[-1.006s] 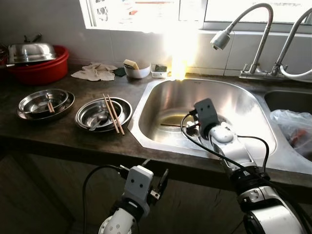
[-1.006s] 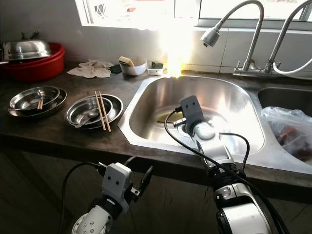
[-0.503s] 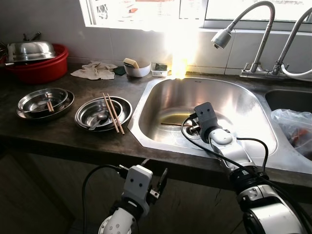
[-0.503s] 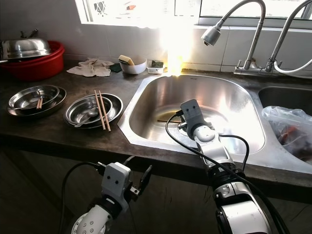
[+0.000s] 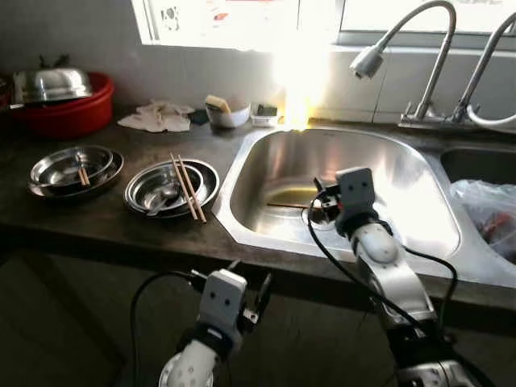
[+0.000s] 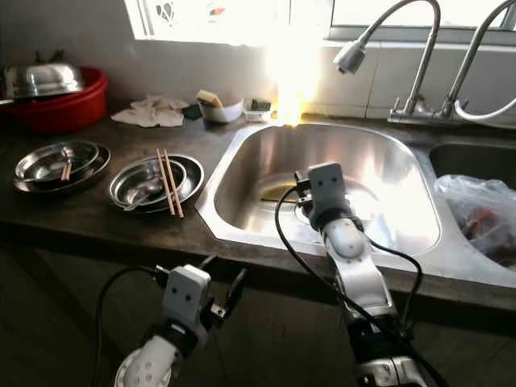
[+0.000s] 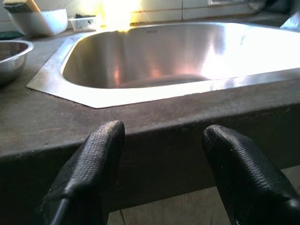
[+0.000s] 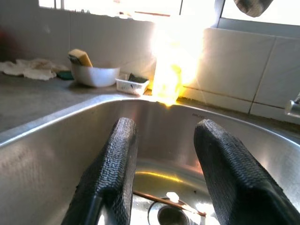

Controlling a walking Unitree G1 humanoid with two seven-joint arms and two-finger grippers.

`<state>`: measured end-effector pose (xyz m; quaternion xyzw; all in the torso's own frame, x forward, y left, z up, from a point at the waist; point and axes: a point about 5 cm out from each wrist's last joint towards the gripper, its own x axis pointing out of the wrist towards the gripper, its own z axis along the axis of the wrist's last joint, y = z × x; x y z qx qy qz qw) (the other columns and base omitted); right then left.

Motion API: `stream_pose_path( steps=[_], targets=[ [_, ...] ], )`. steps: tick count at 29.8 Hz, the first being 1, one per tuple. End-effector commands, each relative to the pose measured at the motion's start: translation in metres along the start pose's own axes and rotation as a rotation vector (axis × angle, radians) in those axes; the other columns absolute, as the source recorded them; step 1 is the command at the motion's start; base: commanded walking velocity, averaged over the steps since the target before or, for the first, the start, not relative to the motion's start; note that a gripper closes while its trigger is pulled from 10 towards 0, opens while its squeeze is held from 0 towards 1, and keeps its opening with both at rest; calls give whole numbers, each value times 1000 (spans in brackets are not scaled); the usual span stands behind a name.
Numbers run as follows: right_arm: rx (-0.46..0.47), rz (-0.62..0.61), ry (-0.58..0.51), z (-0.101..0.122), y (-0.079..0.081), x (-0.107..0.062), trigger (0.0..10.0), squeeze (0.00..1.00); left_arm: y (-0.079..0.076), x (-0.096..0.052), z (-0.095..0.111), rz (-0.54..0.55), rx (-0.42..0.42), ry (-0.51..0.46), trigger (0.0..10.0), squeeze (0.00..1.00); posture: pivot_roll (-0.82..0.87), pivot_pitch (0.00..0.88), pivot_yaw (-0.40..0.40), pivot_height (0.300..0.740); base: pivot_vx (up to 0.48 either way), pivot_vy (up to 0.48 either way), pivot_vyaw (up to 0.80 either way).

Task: Kitchen organization

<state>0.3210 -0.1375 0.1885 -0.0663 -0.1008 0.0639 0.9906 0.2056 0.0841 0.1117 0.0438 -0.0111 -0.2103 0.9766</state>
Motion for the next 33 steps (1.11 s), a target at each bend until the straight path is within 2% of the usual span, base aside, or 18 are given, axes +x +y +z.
stream_pose_path(
  steps=[1, 3, 4, 5, 8, 13, 18, 33],
  targets=[
    [27, -21, -44, 11, -2, -12, 10000, 0, 2, 0, 0, 10, -9, 6, 10000, 0, 19, 22, -8, 740, 0, 0, 0],
    [44, -24, -49, 11, 0, -22, 10000, 0, 2, 0, -1, 16, -6, 12, 10000, 0, 16, 21, -6, 740, 0, 0, 0],
    [68, -21, -51, 11, 3, -34, 10000, 0, 3, -1, -1, 19, -3, 16, 10000, 0, 16, 19, -5, 740, 0, 0, 0],
    [68, -21, -51, 11, 3, -34, 10000, 0, 3, -1, -1, 19, -3, 16, 10000, 0, 16, 19, -5, 740, 0, 0, 0],
    [108, -9, -34, 6, 10, -53, 10000, 0, 5, -2, -2, 35, -3, 25, 10000, 0, 12, 17, -2, 740, 0, 0, 0],
    [140, 0, 29, -4, 19, -72, 10000, 0, 7, -3, -4, 40, -7, 37, 10000, 0, 10, 13, 2, 740, 0, 0, 0],
    [149, 3, 53, -6, 23, -77, 10000, 0, 5, -2, -5, 27, -5, 38, 10000, 0, 6, 6, 8, 740, 0, 0, 0],
    [145, 4, 64, -7, 27, -74, 10000, 0, 4, -3, -6, 24, 5, 42, 10000, 0, 9, 0, 7, 740, -301, 0, 0]
  ],
)
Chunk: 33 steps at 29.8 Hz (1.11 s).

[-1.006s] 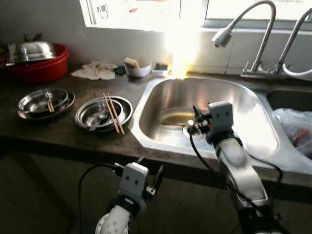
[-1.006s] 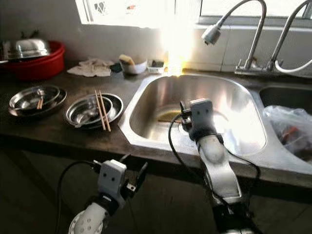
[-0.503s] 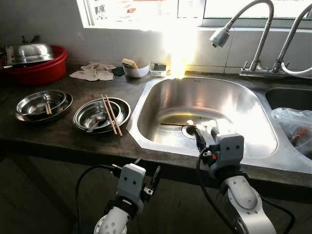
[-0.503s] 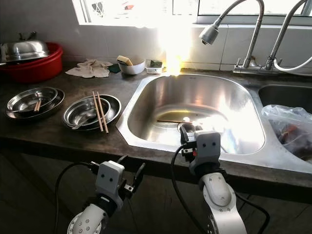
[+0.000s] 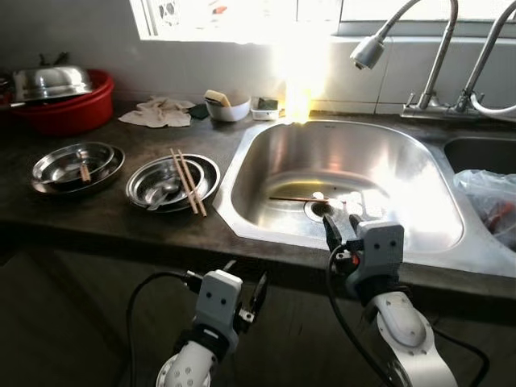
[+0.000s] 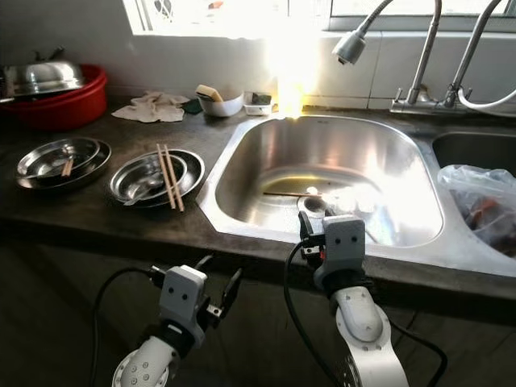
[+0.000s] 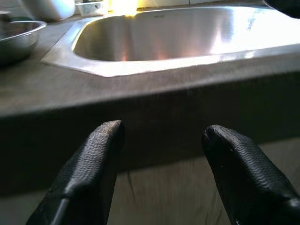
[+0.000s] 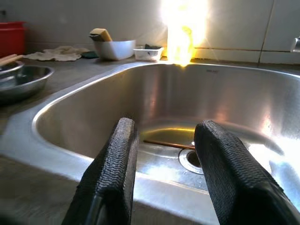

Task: Kitchen organization

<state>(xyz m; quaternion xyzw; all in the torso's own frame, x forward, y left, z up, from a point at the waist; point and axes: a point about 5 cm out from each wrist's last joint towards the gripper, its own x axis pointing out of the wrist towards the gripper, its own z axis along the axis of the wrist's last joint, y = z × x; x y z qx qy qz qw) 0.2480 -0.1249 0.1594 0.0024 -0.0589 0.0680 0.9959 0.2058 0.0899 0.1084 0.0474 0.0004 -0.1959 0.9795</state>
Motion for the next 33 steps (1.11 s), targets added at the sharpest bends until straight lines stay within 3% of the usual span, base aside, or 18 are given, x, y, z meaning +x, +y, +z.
stream_pose_path(
  steps=[1, 33],
  targets=[
    [1, 5, -10, 4, 2, 1, 10000, 0, -1, -1, -3, -5, 3, 17, 10000, 0, 9, 0, 7, 740, -311, 0, 0],
    [-4, 11, 25, -3, 5, 1, 10000, 0, 0, 1, -2, 5, 11, 21, 10000, 0, 14, 14, 0, 740, -322, 0, 0]
  ],
)
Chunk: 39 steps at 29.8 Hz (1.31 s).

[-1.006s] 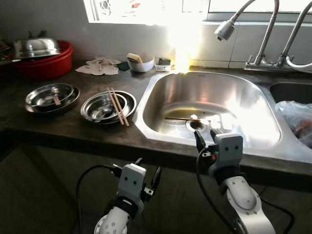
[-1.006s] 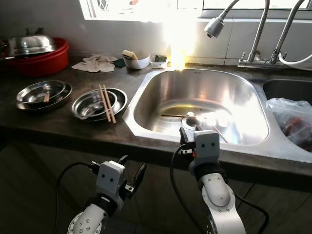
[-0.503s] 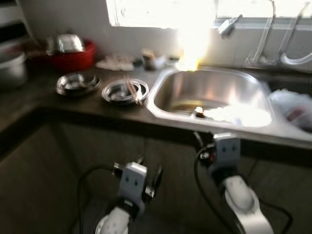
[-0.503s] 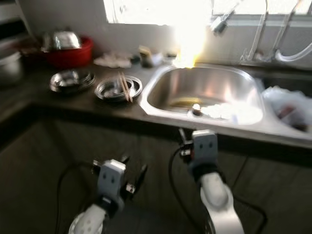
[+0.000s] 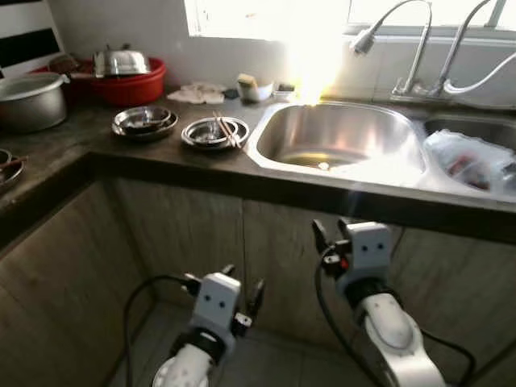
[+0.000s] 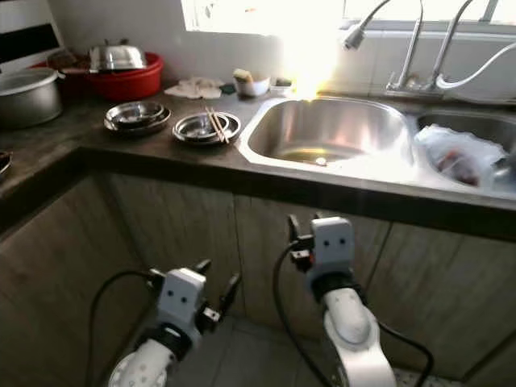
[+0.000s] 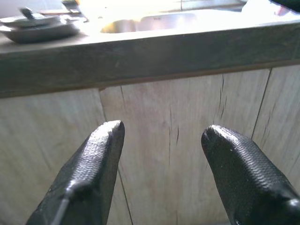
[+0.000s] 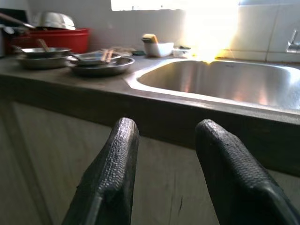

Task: Kitchen organization

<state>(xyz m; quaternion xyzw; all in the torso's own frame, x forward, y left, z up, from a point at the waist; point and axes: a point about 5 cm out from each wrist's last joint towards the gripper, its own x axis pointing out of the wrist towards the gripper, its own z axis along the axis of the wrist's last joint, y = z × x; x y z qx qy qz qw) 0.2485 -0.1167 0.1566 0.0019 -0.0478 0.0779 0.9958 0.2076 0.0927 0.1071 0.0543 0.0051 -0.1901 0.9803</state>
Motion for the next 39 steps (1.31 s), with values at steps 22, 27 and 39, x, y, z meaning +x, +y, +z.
stream_pose_path(
  steps=[22, 27, 39],
  targets=[
    [-12, -3, 26, -5, -1, -1, 10000, 0, -1, 0, -1, 15, -12, 22, 10000, 0, 16, 16, 1, 740, -101, 0, 0],
    [-16, 3, 25, -5, -1, -1, 10000, 0, -2, 0, -1, 9, -7, 22, 10000, 0, 16, 10, 2, 740, 120, 0, 0],
    [-56, 43, 3, -2, 5, 1, 10000, 0, -3, -1, -2, 3, -3, 26, 10000, 0, 16, 0, 4, 740, 337, 0, 400]
  ],
)
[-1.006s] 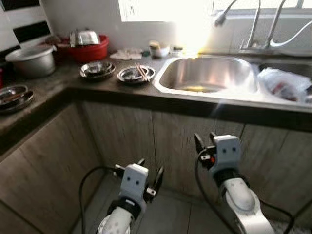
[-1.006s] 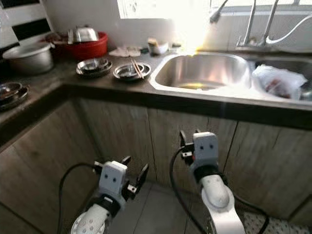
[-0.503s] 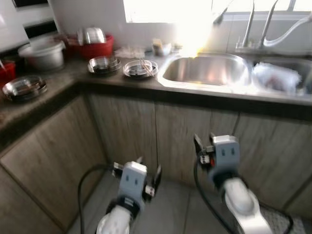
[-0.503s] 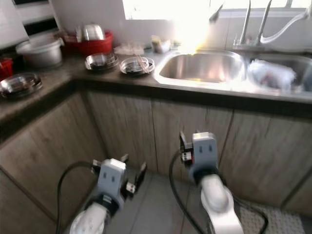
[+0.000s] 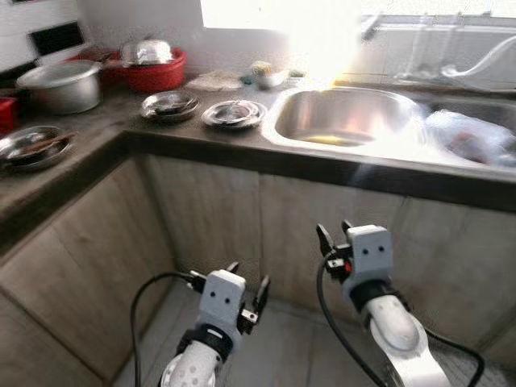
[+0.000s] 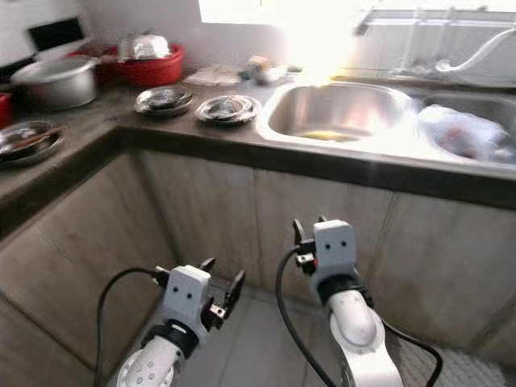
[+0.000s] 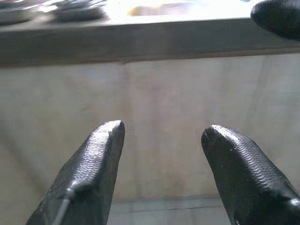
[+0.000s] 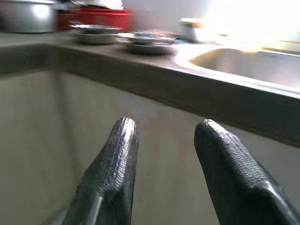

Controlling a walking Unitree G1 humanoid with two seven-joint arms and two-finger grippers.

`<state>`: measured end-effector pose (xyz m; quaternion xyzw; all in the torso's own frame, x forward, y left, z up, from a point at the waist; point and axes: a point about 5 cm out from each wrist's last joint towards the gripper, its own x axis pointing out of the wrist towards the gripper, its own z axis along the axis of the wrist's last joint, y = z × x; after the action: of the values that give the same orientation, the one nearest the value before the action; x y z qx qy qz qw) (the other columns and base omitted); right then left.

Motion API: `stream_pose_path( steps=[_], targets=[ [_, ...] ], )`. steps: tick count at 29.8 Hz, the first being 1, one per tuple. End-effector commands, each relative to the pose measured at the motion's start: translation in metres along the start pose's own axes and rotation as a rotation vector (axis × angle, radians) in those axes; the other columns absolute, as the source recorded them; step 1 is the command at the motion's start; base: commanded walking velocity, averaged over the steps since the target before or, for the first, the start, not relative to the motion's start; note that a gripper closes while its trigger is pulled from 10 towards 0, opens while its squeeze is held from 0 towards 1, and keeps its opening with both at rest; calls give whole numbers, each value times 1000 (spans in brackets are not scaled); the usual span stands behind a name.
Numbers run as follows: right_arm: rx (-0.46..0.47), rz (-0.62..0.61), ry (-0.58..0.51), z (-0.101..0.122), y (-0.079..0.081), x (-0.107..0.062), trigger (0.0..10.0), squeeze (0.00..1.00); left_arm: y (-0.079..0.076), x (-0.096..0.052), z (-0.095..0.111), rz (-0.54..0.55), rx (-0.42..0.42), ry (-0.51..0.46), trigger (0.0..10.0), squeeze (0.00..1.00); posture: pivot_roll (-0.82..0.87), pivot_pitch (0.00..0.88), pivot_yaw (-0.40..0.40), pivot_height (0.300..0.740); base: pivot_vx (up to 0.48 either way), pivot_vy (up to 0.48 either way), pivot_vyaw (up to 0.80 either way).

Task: Kitchen organization

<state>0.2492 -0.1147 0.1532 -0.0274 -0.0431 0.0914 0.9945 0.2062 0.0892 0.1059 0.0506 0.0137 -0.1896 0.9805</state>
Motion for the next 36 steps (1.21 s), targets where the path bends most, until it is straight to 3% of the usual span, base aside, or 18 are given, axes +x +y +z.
stream_pose_path(
  steps=[1, 36],
  targets=[
    [0, 16, -14, 2, 3, 1, 10000, 0, 1, -1, -2, 2, 8, 10, 10000, 0, 16, 0, 4, 740, 341, 0, 800],
    [-1, 45, -62, 12, 2, 13, 10000, 0, 2, 3, 0, 16, 11, 7, 10000, 0, 22, 9, -3, 740, 304, 0, 800]
  ],
)
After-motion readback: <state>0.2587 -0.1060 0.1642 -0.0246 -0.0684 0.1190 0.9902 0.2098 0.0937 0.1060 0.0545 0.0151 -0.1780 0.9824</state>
